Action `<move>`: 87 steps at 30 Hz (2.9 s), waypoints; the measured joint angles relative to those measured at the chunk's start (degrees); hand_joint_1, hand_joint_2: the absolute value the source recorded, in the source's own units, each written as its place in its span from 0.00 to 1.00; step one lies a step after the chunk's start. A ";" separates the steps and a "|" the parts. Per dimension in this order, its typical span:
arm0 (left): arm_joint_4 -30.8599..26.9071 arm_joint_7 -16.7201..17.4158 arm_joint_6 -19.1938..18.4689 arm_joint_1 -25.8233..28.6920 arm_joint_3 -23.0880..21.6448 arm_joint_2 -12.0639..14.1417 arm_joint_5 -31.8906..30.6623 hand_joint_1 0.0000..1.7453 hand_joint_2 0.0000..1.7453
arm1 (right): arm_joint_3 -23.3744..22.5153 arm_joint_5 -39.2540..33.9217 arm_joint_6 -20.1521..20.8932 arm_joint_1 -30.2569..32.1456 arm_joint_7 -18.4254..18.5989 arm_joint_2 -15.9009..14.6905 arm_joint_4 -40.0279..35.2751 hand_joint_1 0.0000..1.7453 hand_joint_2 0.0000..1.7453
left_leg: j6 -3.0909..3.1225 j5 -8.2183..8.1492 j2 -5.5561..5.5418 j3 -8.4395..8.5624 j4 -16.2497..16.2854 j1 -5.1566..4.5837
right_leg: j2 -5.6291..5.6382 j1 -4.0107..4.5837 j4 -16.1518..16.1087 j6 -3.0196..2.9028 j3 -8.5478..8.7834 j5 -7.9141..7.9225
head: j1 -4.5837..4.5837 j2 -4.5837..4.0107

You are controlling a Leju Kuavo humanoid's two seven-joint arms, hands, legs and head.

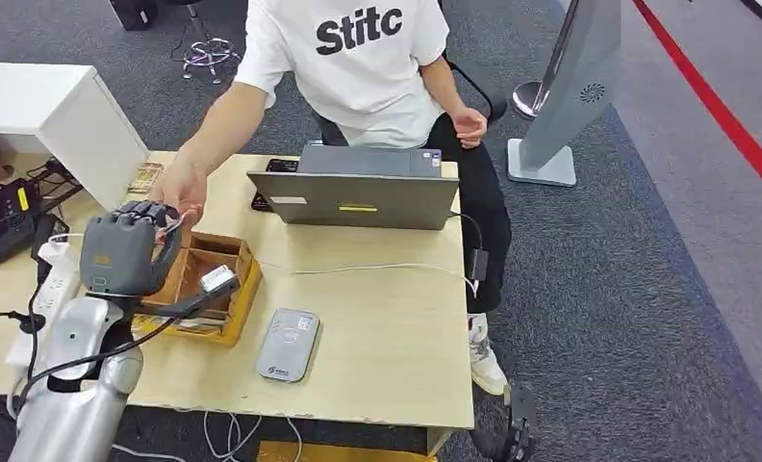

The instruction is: Pass the card to the sensor for recognition and then transmit it.

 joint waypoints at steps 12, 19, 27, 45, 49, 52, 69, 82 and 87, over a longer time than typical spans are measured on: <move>-2.93 -1.94 -0.11 4.74 0.66 -0.37 -4.74 0.00 1.00 | 0.00 -1.01 0.00 0.08 -0.53 0.00 0.00 0.00 1.00 | 0.00 0.00 0.01 -0.01 0.00 0.00 | 0.00 0.00 -0.01 0.00 -0.03 0.00 | 0.02 0.00; -3.87 -3.36 -4.81 7.72 -3.89 2.78 -4.11 0.00 1.00 | -0.04 -2.01 0.00 0.28 -1.14 -0.04 0.00 0.00 1.00 | 0.00 0.00 0.02 -0.01 -0.01 0.00 | 0.00 0.00 -0.01 0.00 -0.05 0.00 | 0.02 0.00; -5.05 -3.28 -5.14 11.06 -9.36 5.25 -3.17 0.00 1.00 | -0.17 -2.49 0.00 0.49 -1.73 -0.09 0.00 0.00 1.00 | 0.00 -0.01 0.02 -0.04 -0.01 0.00 | 0.00 0.00 -0.03 0.00 -0.07 0.00 | 0.02 0.00; -5.49 -0.33 -4.37 15.87 -8.16 8.94 0.30 0.00 1.00 | -0.77 -2.88 0.00 1.09 -2.25 -0.15 -0.02 0.00 1.00 | 0.00 0.00 0.02 -0.05 -0.01 0.00 | 0.00 0.00 -0.03 0.00 -0.07 0.00 | 0.04 0.00; -4.81 -0.35 -4.11 15.97 -6.47 8.57 0.79 0.00 1.00 | -0.79 -2.69 0.00 1.08 -1.94 -0.17 -0.07 0.00 1.00 | 0.00 0.00 0.02 -0.05 -0.01 0.00 | 0.00 0.00 -0.03 0.00 -0.06 0.00 | 0.04 0.00; -3.78 -0.46 -3.89 15.97 -5.49 7.91 0.55 0.00 1.00 | -0.79 -2.45 0.00 1.05 -1.71 -0.15 -0.09 0.00 1.00 | 0.00 0.00 0.02 -0.05 -0.01 0.00 | 0.00 0.00 -0.03 0.00 -0.06 0.00 | 0.04 0.00; 1.37 -2.80 -5.00 15.24 -4.28 4.70 -0.72 1.00 1.00 | -0.79 -1.84 0.00 0.76 -1.55 -0.15 -0.09 0.00 1.00 | 0.00 0.00 0.02 -0.06 -0.01 0.00 | 0.00 0.00 -0.03 0.00 -0.07 0.00 | 0.02 0.00; 2.14 -1.64 -4.87 14.57 -3.85 4.31 -0.74 1.00 1.00 | -0.79 -2.03 0.00 0.71 -1.55 -0.15 -0.09 0.00 1.00 | 0.00 0.00 0.02 -0.05 -0.01 0.00 | 0.00 0.00 -0.03 0.00 -0.08 0.00 | 0.04 0.00; 0.13 -1.16 -3.94 14.48 -2.43 3.91 -1.18 1.00 1.00 | -0.79 -2.03 0.00 0.71 -1.55 -0.17 -0.09 0.00 1.00 | 0.00 0.00 0.02 -0.05 -0.01 0.00 | 0.00 0.00 -0.03 0.00 -0.08 0.00 | 0.04 0.00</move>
